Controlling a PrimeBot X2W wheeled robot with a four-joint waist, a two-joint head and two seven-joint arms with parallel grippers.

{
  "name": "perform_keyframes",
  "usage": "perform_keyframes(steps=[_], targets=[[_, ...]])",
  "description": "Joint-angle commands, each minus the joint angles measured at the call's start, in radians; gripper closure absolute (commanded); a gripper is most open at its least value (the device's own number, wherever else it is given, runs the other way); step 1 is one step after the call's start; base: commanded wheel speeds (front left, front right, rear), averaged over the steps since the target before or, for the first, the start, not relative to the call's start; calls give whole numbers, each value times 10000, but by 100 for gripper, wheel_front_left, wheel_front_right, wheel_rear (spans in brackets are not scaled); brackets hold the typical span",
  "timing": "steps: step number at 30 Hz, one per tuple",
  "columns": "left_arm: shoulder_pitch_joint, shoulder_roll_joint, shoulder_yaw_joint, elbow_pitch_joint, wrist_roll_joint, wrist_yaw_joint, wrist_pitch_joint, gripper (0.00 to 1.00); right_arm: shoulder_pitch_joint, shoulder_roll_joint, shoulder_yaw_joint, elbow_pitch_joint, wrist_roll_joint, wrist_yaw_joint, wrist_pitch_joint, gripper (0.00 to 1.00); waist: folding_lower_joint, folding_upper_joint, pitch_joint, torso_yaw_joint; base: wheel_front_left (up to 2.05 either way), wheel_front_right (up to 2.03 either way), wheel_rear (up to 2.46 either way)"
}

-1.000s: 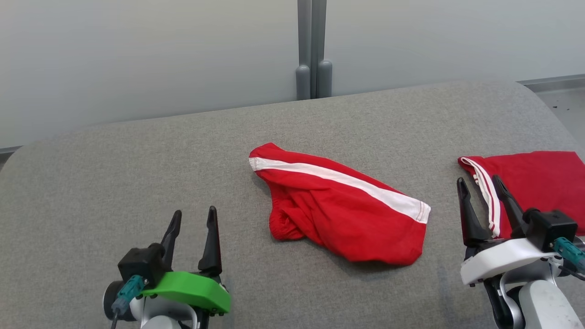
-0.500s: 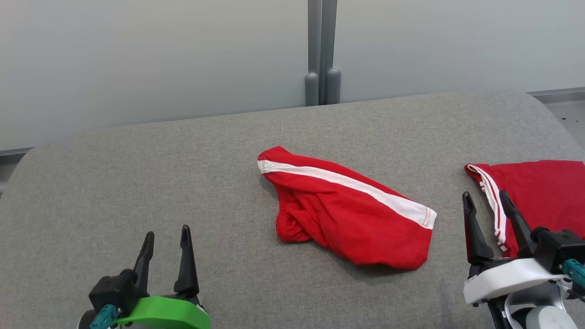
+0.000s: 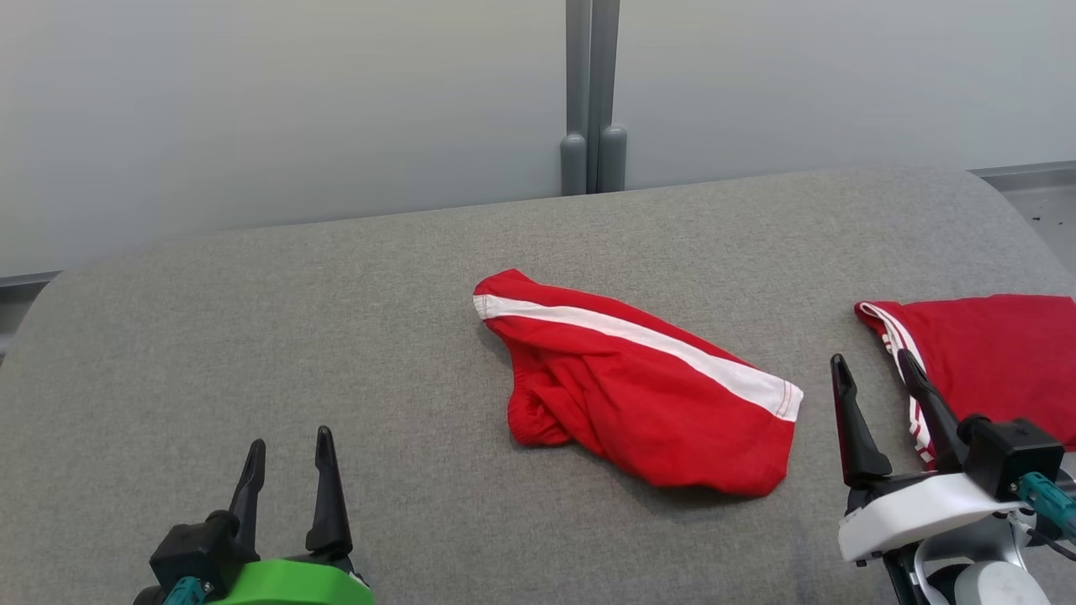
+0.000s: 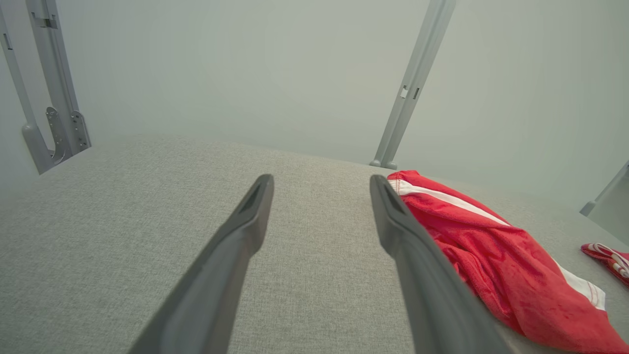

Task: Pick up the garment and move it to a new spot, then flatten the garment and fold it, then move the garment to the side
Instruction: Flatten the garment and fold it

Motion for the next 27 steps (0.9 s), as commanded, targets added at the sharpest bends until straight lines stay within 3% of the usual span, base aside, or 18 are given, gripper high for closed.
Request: perform_keyframes(steps=[1, 13, 18, 27], targets=[[74, -3, 47, 25, 56, -28, -28, 0, -16, -11, 23, -14, 31, 1, 23, 0, 0, -1, 10, 20, 0, 0, 0], [-21, -100, 13, 98, 144, -124, -28, 0, -336, -12, -210, 635, 363, 1, 502, 0, 0, -1, 197, 53, 0, 0, 0], [-201, -151, -80, 117, 161, -173, -26, 0, -835, -61, -674, 1667, 483, 1, 1182, 0, 0, -1, 370, 108, 0, 0, 0], [-448, -167, -231, 169, 202, -226, 22, 0, -2092, -571, -976, 4138, 1777, 1, 2156, 0, 0, -1, 731, 440, 0, 0, 0]])
